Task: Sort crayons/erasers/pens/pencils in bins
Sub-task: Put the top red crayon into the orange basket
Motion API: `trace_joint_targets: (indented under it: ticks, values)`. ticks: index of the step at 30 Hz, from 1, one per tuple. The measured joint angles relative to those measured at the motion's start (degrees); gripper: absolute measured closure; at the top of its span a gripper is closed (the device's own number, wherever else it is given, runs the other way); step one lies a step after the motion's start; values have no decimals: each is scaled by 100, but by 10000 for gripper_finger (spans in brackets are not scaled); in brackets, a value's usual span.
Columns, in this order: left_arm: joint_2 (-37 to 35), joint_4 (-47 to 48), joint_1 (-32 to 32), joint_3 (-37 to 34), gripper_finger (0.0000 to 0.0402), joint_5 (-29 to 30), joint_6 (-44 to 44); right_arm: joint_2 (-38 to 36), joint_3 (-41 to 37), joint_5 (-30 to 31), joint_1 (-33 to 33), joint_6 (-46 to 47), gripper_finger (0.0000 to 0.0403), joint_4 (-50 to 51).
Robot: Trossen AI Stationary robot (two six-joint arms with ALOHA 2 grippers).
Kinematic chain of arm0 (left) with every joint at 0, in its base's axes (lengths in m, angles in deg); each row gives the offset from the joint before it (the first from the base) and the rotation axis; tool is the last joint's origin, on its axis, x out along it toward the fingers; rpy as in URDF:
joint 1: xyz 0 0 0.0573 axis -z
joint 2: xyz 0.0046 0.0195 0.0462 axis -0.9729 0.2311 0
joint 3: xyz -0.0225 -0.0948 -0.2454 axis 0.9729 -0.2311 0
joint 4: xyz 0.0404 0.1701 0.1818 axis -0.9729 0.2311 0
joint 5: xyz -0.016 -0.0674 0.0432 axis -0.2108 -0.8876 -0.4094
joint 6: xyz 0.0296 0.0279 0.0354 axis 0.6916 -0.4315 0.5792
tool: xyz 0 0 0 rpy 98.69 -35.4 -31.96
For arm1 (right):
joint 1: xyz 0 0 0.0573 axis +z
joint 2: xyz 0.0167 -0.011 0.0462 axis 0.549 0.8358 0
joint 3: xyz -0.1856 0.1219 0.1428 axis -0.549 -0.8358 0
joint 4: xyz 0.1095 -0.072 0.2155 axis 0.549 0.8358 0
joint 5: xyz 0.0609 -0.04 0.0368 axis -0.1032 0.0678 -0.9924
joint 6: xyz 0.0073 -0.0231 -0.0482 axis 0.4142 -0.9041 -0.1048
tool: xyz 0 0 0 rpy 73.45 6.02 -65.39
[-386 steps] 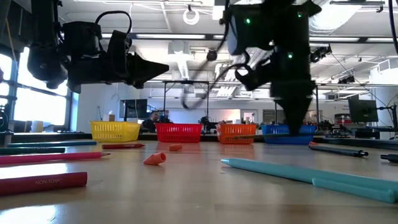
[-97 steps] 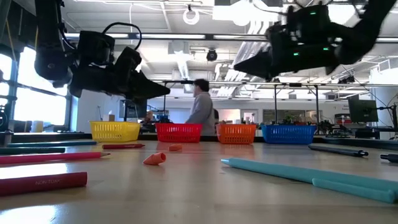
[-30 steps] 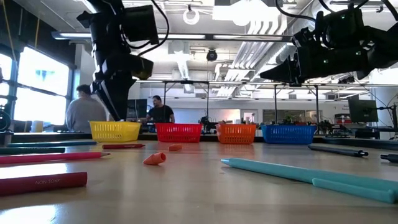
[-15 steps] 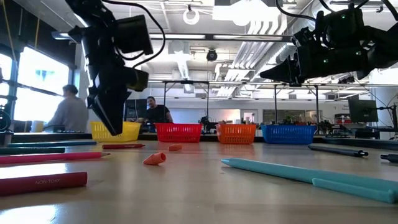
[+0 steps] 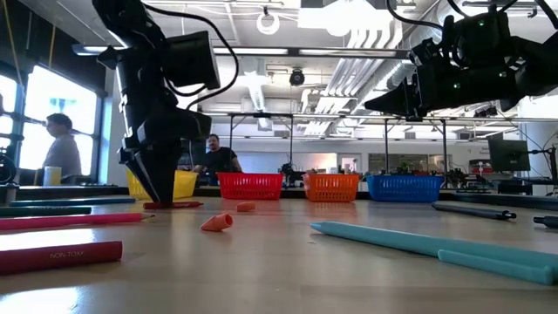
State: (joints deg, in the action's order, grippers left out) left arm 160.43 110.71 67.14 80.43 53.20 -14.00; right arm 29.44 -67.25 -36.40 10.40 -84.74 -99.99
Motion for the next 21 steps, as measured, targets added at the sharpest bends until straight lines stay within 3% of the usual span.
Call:
trace_joint_targets:
  ticks: [10,21]
  values:
    - [152,41,-8,12,279,51,32,0,-2,0,0,0,402,-8]
    - [152,54,-138,-1,385,0,580,0,-2,2,0,0,402,-11]
